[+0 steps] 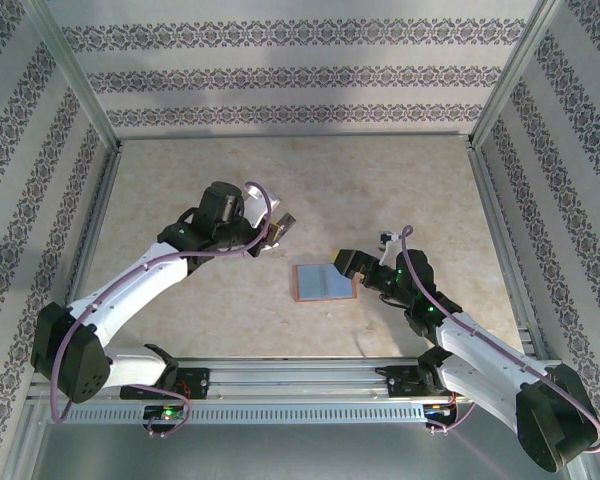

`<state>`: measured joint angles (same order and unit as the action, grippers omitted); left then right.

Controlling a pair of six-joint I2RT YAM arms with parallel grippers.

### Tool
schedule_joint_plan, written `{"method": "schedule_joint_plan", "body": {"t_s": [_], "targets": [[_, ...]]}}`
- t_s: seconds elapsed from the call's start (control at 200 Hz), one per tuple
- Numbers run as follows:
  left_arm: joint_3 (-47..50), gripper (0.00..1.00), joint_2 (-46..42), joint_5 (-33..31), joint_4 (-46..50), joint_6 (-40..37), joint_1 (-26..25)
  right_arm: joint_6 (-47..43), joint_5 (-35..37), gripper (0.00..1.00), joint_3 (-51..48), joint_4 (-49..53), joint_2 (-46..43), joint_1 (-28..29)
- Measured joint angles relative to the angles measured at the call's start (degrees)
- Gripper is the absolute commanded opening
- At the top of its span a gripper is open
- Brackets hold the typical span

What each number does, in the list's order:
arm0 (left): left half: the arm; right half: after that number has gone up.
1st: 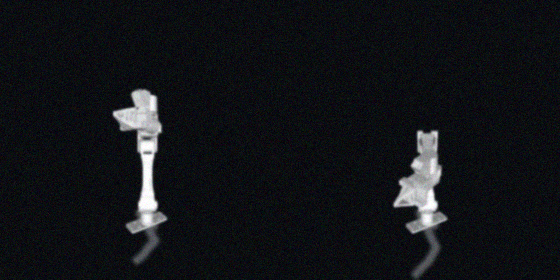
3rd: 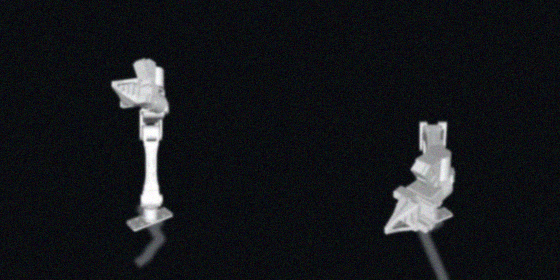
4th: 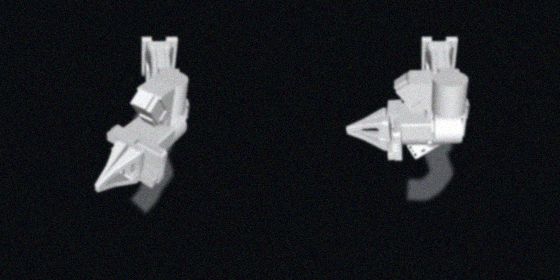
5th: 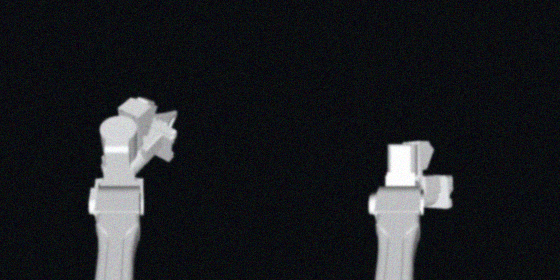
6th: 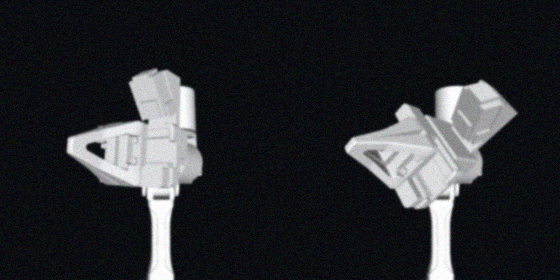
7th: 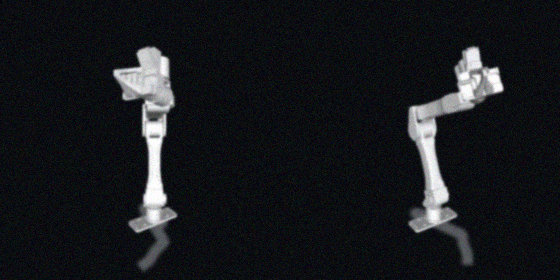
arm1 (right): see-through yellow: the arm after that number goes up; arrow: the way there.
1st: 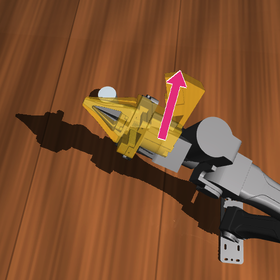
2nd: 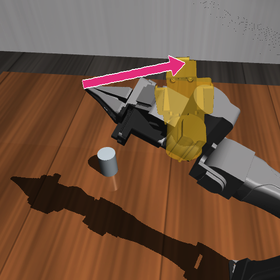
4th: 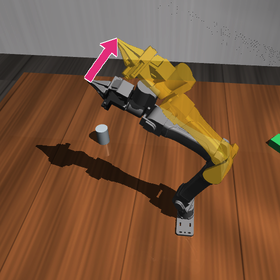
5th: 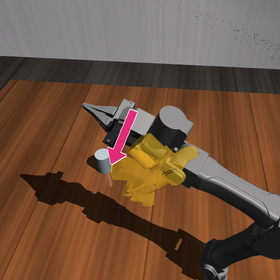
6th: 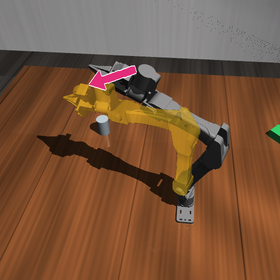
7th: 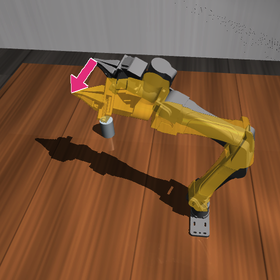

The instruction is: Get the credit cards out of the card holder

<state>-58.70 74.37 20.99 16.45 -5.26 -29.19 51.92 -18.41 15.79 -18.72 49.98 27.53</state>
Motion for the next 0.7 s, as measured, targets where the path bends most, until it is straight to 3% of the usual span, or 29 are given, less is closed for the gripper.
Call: {"method": "schedule_joint_plan", "body": {"t_s": [0.26,0.7], "targets": [[-3.65,0.0,3.04,-0.04,2.75,-9.11,3.78,-0.31,1.42,0.98,0.35,3.37,1.09,0.0],[-5.46,0.0,9.42,-0.07,4.85,-21.24,5.75,-0.5,2.58,0.98,1.33,5.38,1.95,0.0]]}}
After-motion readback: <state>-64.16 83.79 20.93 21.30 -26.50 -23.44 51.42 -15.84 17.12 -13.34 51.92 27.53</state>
